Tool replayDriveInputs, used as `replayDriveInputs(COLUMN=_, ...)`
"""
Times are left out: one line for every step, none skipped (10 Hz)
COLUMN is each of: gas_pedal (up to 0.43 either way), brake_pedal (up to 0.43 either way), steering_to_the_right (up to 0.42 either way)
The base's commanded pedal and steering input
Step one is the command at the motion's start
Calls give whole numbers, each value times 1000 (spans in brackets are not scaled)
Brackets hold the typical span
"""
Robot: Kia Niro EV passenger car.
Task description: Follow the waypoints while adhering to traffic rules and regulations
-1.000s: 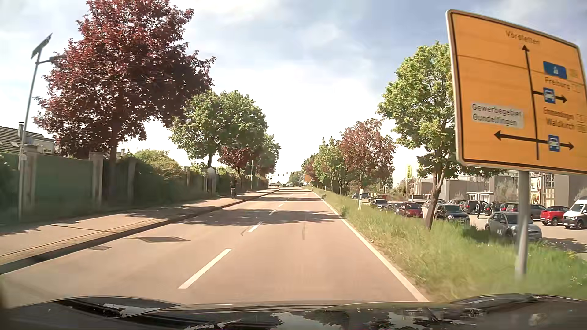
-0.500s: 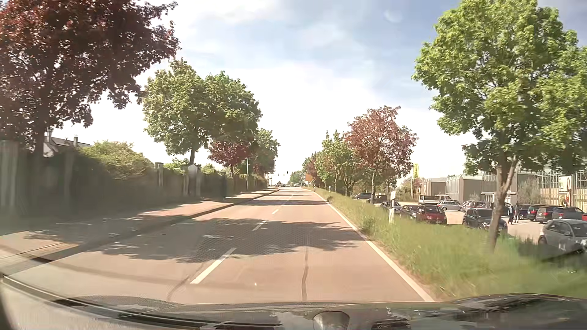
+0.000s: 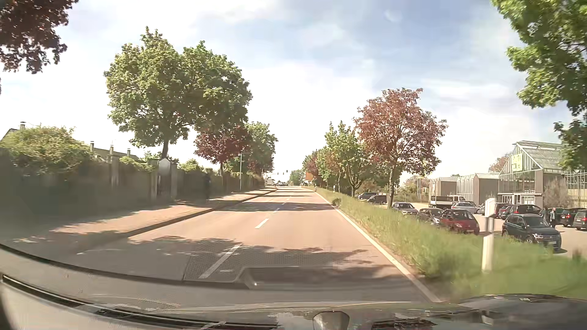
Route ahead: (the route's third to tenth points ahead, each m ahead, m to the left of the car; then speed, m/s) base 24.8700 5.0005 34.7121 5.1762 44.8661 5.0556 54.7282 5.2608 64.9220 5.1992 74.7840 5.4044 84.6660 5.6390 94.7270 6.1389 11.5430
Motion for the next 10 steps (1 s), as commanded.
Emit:
replayDriveInputs(gas_pedal=98, brake_pedal=0, steering_to_the_right=3)
replayDriveInputs(gas_pedal=98, brake_pedal=0, steering_to_the_right=3)
replayDriveInputs(gas_pedal=98, brake_pedal=0, steering_to_the_right=3)
replayDriveInputs(gas_pedal=87, brake_pedal=0, steering_to_the_right=3)
replayDriveInputs(gas_pedal=79, brake_pedal=0, steering_to_the_right=3)
replayDriveInputs(gas_pedal=79, brake_pedal=0, steering_to_the_right=3)
replayDriveInputs(gas_pedal=79, brake_pedal=0, steering_to_the_right=3)
replayDriveInputs(gas_pedal=79, brake_pedal=0, steering_to_the_right=3)
replayDriveInputs(gas_pedal=79, brake_pedal=0, steering_to_the_right=3)
replayDriveInputs(gas_pedal=79, brake_pedal=0, steering_to_the_right=3)
